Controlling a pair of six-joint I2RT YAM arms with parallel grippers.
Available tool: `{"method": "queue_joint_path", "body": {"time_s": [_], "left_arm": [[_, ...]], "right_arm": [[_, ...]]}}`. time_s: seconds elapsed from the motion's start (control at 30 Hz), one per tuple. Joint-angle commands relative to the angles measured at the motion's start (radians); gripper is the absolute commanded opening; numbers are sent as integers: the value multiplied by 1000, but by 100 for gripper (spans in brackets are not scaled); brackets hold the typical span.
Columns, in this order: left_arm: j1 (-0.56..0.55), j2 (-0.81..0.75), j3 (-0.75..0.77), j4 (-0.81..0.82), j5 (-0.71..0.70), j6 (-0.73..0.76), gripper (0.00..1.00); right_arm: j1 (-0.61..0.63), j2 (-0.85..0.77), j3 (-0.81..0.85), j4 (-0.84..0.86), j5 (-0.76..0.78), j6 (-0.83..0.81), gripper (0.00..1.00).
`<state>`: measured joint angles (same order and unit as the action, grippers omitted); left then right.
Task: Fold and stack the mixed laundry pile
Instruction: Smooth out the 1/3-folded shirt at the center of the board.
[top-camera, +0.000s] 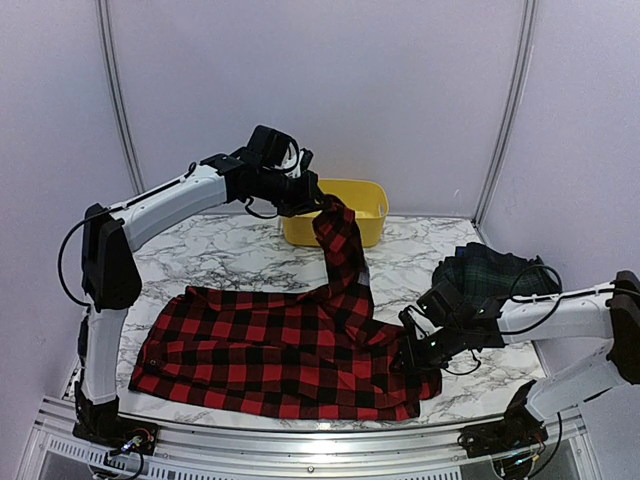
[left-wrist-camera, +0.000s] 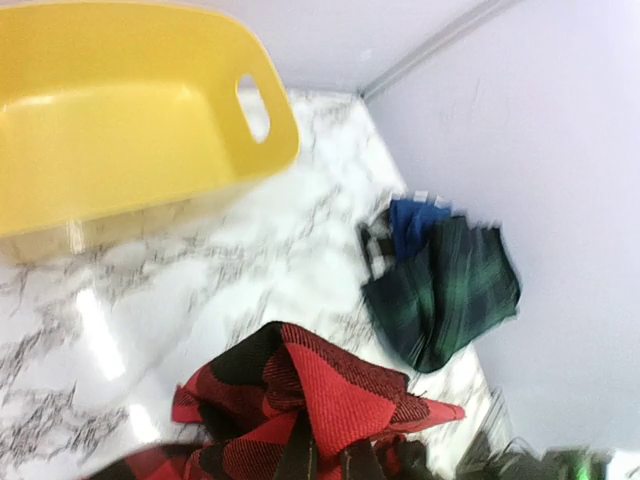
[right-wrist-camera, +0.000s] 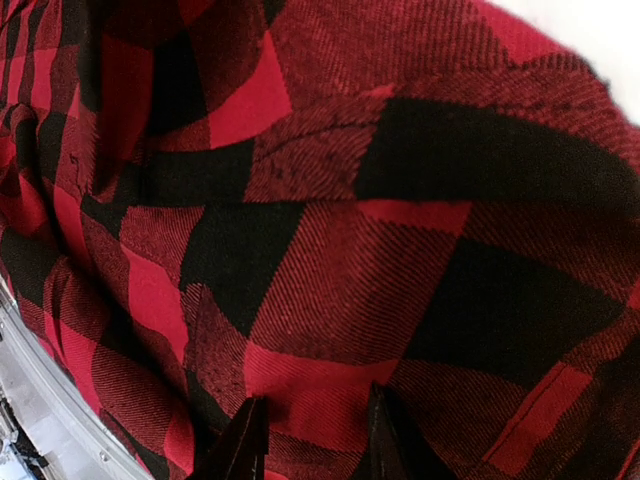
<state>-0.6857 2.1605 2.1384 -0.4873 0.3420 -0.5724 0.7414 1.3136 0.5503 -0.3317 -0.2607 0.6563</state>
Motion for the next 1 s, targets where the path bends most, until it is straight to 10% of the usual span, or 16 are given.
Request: {"method": "queue_joint_path", "body": {"time_s": [0.0, 0.73, 0.87, 0.97], "left_arm": [[28, 25, -5, 281, 24, -169, 0], [72, 146, 48, 545, -70, -179, 7], [101, 216, 190, 358, -94, -173, 36], [183, 143, 90, 317, -87, -266, 82]], "right_arm": [[5, -12, -22, 2, 8, 22, 34], [13, 20, 261, 36, 150, -69, 43], [-7, 147, 329, 120, 175, -88, 44], [-15, 260, 413, 129, 158, -99, 44]]}}
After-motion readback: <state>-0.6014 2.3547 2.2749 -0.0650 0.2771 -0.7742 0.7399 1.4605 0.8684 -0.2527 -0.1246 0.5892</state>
